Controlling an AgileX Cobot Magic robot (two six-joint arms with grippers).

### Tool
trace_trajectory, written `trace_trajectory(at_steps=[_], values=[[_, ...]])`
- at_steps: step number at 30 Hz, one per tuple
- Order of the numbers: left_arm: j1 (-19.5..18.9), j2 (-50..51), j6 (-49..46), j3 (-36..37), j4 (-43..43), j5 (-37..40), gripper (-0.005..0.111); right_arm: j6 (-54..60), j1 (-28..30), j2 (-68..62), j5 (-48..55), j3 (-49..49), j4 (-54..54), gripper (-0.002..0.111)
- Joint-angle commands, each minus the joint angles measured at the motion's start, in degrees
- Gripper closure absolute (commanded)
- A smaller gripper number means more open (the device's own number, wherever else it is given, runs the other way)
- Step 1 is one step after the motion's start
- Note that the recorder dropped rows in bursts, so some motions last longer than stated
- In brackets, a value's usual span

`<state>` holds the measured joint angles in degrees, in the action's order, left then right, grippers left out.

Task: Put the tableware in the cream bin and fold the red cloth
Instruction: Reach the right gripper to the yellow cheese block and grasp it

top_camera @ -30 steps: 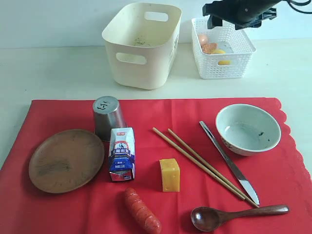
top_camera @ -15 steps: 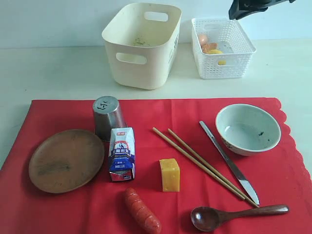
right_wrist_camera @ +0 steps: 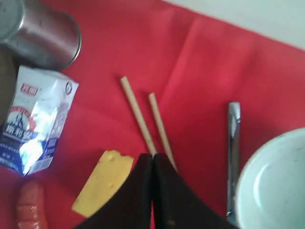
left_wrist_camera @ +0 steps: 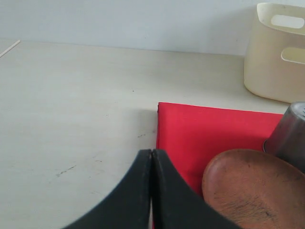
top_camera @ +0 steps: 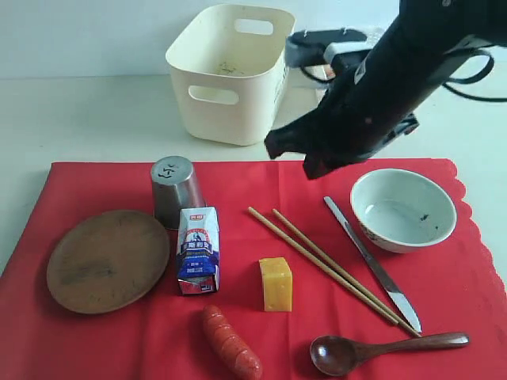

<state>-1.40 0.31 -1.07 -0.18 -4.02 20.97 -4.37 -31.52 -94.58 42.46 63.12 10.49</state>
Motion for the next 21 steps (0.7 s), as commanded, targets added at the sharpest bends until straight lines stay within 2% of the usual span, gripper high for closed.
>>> trace_trajectory(at_steps=[1,5,8,12,16,21], values=[[0.36,-0.31,-0.30,0.18,0.13,-0.71,0.105,-3.27,-6.18,0.65,-1.39,-3.58,-0.16,0.107],[0.36,-0.31,-0.30,0.18,0.13,-0.71,0.105,-3.78,-10.69,0.54,-1.39,-3.84,-0.16,0.091],[0.36,-0.31,-0.30,0.18,0.13,-0.71,0.105,-3.78,-14.58,0.54,-1.49,-3.84,-0.16,0.067],[0.36,-0.31,-0.30,0.18,0.13,-0.71,0.105,-3.78,-16.02,-0.08,-1.85,-3.84,0.04,0.049],[0.36,-0.31,-0.30,0.18,0.13,-0.71,0.105,-3.78,-16.10,-2.07,-1.85,-3.84,-0.06,0.038],[0.36,-0.31,-0.30,0.18,0.13,-0.71,0.105,-6.26,-16.10,-5.01,-1.85,-3.84,-0.19,0.036]])
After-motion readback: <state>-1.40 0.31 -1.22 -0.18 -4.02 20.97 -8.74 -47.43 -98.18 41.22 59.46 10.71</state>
